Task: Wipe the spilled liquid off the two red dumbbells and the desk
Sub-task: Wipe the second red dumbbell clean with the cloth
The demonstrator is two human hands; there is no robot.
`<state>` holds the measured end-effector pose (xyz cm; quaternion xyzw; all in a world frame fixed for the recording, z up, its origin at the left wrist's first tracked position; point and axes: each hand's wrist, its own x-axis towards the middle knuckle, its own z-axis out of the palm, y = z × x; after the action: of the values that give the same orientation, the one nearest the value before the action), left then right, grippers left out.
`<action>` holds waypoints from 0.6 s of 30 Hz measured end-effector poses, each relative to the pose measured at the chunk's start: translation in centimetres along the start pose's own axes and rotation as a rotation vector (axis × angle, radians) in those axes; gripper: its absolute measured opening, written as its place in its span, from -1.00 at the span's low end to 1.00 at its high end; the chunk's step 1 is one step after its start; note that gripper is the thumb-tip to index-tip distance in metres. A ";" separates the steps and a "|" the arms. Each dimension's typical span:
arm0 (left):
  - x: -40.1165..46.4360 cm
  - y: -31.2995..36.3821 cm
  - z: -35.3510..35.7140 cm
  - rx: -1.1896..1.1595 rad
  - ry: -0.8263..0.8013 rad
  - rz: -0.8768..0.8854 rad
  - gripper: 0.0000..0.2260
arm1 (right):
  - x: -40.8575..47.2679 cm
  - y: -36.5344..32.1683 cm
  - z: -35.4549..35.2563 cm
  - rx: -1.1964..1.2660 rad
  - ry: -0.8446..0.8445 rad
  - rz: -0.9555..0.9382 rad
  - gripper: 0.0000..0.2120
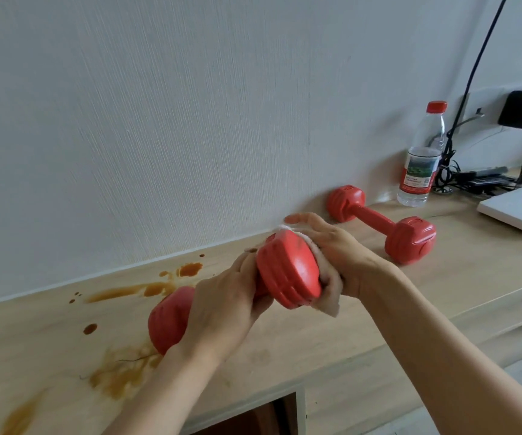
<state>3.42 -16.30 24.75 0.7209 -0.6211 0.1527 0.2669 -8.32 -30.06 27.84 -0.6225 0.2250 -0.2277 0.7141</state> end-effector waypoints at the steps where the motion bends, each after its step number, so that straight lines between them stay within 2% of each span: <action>1: 0.1 0.0 0.0 -0.005 0.000 -0.003 -0.52 | 0.0 0.1 0.0 0.037 0.023 0.013 -0.79; 4: 0.5 0.4 0.1 -0.119 0.016 -0.077 -0.62 | -0.7 -0.4 0.6 -0.074 0.118 -0.099 -0.67; 8: 0.9 0.6 0.6 -0.138 0.029 -0.109 -0.56 | -2.3 -1.9 1.4 -0.427 0.099 -0.256 -0.57; 12: 1.2 0.7 0.8 -0.140 0.062 -0.056 -0.64 | -2.3 -2.5 1.1 -0.287 0.111 -0.281 -0.77; 18: 1.3 1.7 1.2 -0.285 0.042 -0.116 -0.54 | -0.9 -1.6 -0.6 -0.082 0.127 -0.138 -0.63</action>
<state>1.82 -18.23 24.79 0.7070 -0.5880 0.0624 0.3879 -9.51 -30.18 29.37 -0.6495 0.2354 -0.3060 0.6550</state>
